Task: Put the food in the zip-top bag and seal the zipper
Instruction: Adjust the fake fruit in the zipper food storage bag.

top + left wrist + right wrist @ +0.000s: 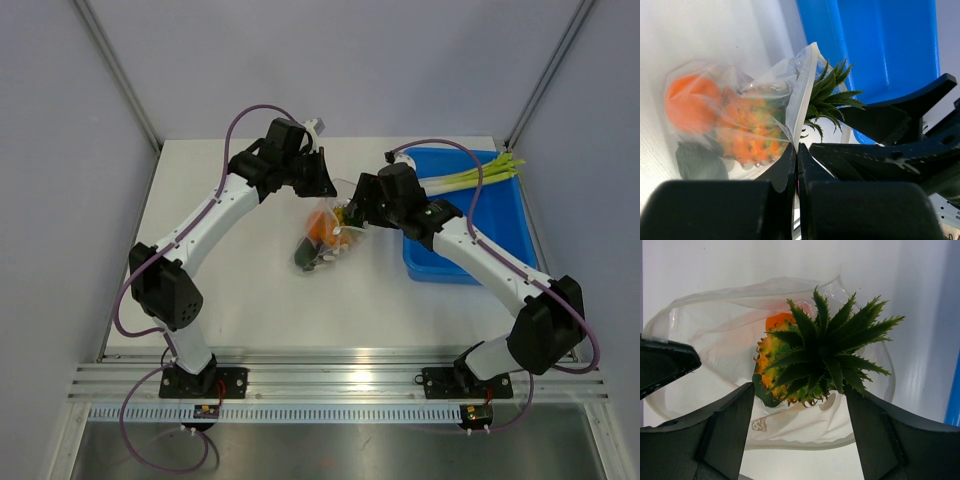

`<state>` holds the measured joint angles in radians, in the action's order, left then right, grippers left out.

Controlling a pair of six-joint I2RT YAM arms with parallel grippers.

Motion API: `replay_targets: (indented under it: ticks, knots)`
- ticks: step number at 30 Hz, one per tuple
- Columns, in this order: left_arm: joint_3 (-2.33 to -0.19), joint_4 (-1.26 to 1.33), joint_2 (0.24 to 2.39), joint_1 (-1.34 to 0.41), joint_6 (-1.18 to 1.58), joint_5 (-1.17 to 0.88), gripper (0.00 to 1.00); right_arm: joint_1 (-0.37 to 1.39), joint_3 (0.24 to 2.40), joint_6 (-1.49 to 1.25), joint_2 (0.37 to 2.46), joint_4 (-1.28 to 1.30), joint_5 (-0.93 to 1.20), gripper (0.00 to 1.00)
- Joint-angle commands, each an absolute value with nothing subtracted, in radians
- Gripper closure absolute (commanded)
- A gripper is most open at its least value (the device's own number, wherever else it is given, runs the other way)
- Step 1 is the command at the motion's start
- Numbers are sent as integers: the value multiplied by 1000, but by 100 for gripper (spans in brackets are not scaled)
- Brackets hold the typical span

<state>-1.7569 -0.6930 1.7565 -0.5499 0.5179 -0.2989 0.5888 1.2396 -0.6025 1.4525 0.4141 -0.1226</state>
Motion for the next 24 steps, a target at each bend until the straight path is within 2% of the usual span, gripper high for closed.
replay_targets:
  ticks: [1, 10, 16, 21, 24]
  knots:
    - [-1766, -649, 1703, -551, 518, -318, 100, 597, 1232, -630, 1459, 370, -163, 19]
    - [-1770, -653, 1703, -551, 494, -334, 100, 598, 1215, -672, 1509, 305, -241, 22]
    - [-1787, -678, 1717, -551, 447, -370, 100, 597, 1213, -678, 1534, 268, -291, 31]
    - [-1793, -683, 1726, -551, 411, -403, 100, 597, 1207, -686, 1537, 247, -304, 52]
    - [-1799, -698, 1738, -551, 382, -420, 100, 597, 1209, -686, 1537, 242, -304, 71]
